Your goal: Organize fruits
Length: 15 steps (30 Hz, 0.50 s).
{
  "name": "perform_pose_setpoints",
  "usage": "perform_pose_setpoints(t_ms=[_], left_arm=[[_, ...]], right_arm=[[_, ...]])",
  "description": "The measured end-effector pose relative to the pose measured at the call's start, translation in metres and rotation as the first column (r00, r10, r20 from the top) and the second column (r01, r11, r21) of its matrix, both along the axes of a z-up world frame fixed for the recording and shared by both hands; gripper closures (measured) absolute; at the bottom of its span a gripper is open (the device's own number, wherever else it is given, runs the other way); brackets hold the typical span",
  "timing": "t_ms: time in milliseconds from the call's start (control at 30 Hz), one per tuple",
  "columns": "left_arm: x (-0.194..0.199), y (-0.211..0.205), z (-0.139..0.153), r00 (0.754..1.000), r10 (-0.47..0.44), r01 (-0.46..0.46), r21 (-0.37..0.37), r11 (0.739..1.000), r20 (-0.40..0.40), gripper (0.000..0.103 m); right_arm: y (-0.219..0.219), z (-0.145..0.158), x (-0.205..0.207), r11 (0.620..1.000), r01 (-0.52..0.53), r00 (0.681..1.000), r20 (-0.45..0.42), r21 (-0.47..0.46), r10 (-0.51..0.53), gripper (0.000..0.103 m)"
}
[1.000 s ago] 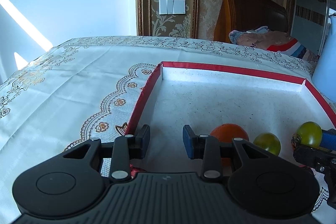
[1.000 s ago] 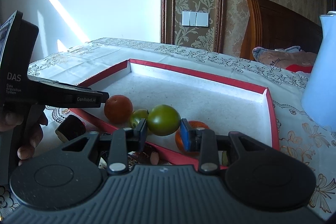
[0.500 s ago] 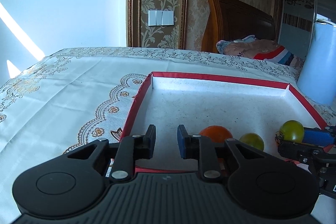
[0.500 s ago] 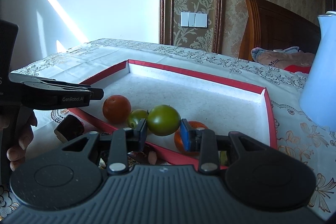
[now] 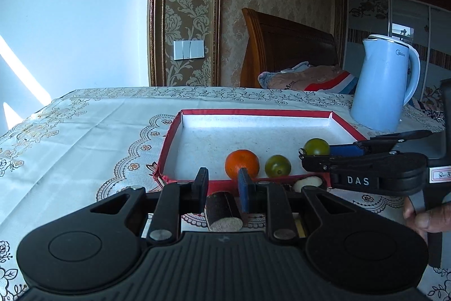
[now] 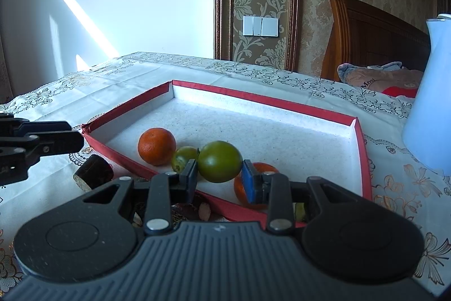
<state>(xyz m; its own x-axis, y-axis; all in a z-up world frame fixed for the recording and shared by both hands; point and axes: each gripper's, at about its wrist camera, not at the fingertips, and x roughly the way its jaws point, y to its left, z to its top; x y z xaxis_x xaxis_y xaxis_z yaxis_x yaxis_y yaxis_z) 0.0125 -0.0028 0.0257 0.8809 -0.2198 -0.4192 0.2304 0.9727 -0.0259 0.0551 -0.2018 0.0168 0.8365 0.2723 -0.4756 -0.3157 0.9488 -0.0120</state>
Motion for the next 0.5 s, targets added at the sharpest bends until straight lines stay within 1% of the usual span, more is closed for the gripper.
perform_pose_setpoints(t_ms=[100, 133, 167, 233, 333, 400, 433, 500], left_arm=[[-0.002, -0.008, -0.008, 0.998, -0.024, 0.026, 0.028, 0.999, -0.06, 0.081], [0.0, -0.011, -0.011, 0.998, -0.023, 0.026, 0.04, 0.999, -0.064, 0.081], [0.002, -0.016, -0.016, 0.997, -0.016, 0.021, 0.062, 0.998, -0.069, 0.081], [0.006, -0.02, -0.02, 0.998, 0.03, -0.024, 0.093, 0.995, -0.062, 0.08], [0.012, -0.016, -0.021, 0.995, 0.061, -0.055, 0.073, 0.996, -0.075, 0.079], [0.012, -0.012, -0.022, 0.995, 0.066, -0.061, 0.065, 0.996, -0.079, 0.079], [0.013, -0.012, -0.022, 0.994, 0.074, -0.069, 0.071, 0.995, -0.083, 0.078], [0.017, -0.011, -0.024, 0.99, 0.098, -0.09, 0.085, 0.992, -0.103, 0.069]], right_arm=[[0.0, 0.0, 0.0, 1.0, -0.002, 1.0, -0.001, 0.002, 0.002, 0.071], [0.0, 0.0, 0.0, 1.0, -0.002, 1.0, -0.001, 0.003, 0.002, 0.071], [0.0, 0.0, 0.0, 1.0, -0.001, 1.0, -0.001, 0.005, 0.001, 0.071], [-0.001, 0.0, 0.0, 1.0, 0.0, 1.0, -0.002, 0.008, 0.0, 0.071], [-0.001, 0.0, -0.001, 1.0, -0.001, 1.0, -0.002, 0.01, 0.001, 0.071], [-0.001, 0.001, -0.001, 1.0, -0.001, 1.0, -0.002, 0.011, 0.001, 0.071], [-0.002, 0.0, -0.001, 1.0, -0.001, 1.0, -0.001, 0.012, 0.001, 0.071], [-0.002, 0.0, -0.001, 1.0, -0.002, 1.0, -0.002, 0.012, 0.002, 0.071]])
